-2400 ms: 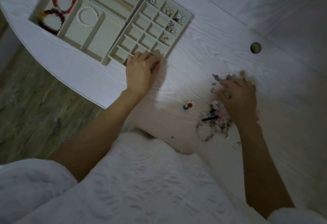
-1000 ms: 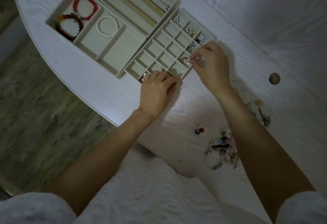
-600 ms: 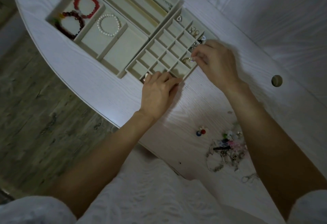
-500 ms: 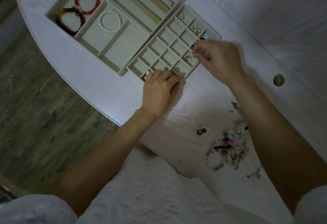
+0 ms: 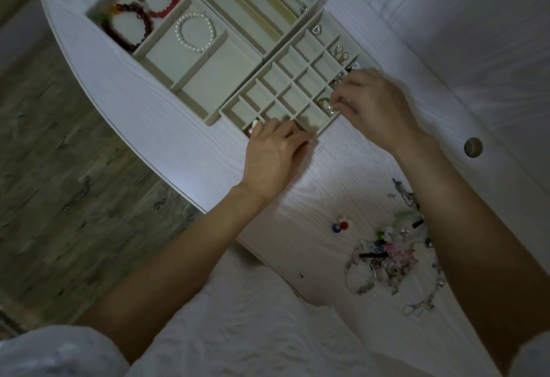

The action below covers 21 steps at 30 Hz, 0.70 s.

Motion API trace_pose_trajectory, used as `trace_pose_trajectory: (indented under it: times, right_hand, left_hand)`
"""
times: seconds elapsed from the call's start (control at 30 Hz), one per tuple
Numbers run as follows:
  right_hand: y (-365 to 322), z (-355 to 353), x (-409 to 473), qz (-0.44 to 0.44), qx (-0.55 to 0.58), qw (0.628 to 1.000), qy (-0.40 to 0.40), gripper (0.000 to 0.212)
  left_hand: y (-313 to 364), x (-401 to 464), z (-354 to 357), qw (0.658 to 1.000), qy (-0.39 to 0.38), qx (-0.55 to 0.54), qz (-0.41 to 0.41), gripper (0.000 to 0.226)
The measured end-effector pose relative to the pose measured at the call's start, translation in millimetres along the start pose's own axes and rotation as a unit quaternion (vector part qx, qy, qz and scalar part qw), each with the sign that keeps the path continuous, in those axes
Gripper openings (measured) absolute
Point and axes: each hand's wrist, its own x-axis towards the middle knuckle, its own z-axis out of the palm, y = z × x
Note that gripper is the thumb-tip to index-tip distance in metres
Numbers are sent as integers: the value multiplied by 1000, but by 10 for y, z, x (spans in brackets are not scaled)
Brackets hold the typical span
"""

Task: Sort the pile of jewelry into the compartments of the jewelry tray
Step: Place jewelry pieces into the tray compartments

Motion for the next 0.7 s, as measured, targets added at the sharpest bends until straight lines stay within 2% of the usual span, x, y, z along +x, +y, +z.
trace_pose_trajectory:
  times: [0.07, 0.2, 0.27, 0.47, 0.7]
  right_hand:
    - [4, -6, 42, -10, -30, 999, -18, 11]
    - [-14, 27, 241, 42, -50, 997, -48, 14]
    - [-33, 44, 292, 64, -15, 997, -38, 16]
    - [-28, -33, 134, 39, -9, 999, 30, 12]
    - [-77, 80, 105, 51, -14, 998, 15, 13]
  left_hand:
    - [3, -6, 5, 1000, -1, 1, 0, 28]
    - [14, -7, -1, 1000, -6, 1, -4, 28]
    - [13, -3, -12, 1000, -5, 1, -3, 28]
    - [21, -3, -22, 1000, 2, -2, -1, 28]
    - [9, 0, -23, 1000, -2, 0, 5, 28]
